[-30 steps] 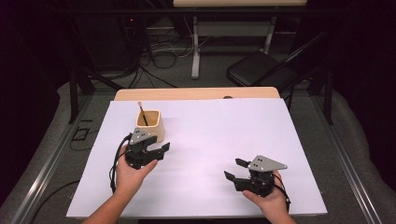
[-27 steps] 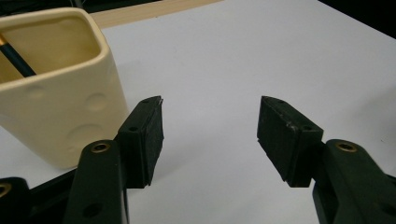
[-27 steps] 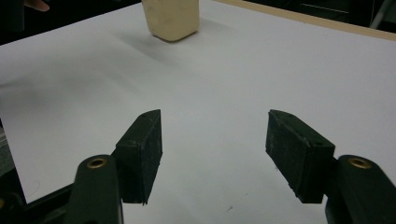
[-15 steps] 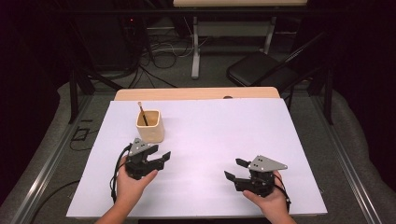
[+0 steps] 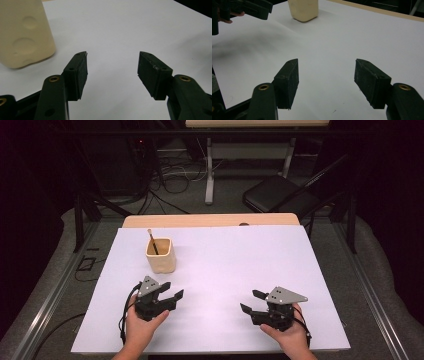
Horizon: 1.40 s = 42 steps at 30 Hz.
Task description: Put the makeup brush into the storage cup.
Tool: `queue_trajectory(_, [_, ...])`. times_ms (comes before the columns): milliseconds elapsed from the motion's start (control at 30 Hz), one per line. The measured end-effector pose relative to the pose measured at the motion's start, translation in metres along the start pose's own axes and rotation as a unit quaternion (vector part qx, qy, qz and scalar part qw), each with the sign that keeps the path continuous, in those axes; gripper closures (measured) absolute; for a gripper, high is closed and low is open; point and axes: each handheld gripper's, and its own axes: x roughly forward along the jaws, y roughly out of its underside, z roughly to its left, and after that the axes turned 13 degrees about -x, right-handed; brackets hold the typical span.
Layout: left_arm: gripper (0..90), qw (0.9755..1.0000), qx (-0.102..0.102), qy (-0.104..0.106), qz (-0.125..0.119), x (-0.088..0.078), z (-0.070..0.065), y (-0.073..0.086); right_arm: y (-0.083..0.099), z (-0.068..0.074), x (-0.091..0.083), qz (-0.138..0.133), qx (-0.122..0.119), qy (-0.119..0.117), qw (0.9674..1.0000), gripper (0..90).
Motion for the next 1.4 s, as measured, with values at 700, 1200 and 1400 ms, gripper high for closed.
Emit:
queue_trajectory(700, [39.6,0.9994,0.009,0.034,0.009,-0.007,0.001,0.018,0.001,0.001,0.001,0.001,-0.002,0.000,1.0000,36.2])
queue_trajectory(1200, [39.7,0.9984,0.039,0.036,0.020,-0.005,-0.007,0.025,0.003,0.001,0.001,0.005,-0.003,0.001,1.0000,36.2])
queue_trajectory(1400, [39.6,0.9983,0.039,0.037,0.022,-0.004,-0.007,0.026,0.003,0.002,0.001,0.005,-0.006,0.001,1.0000,36.2])
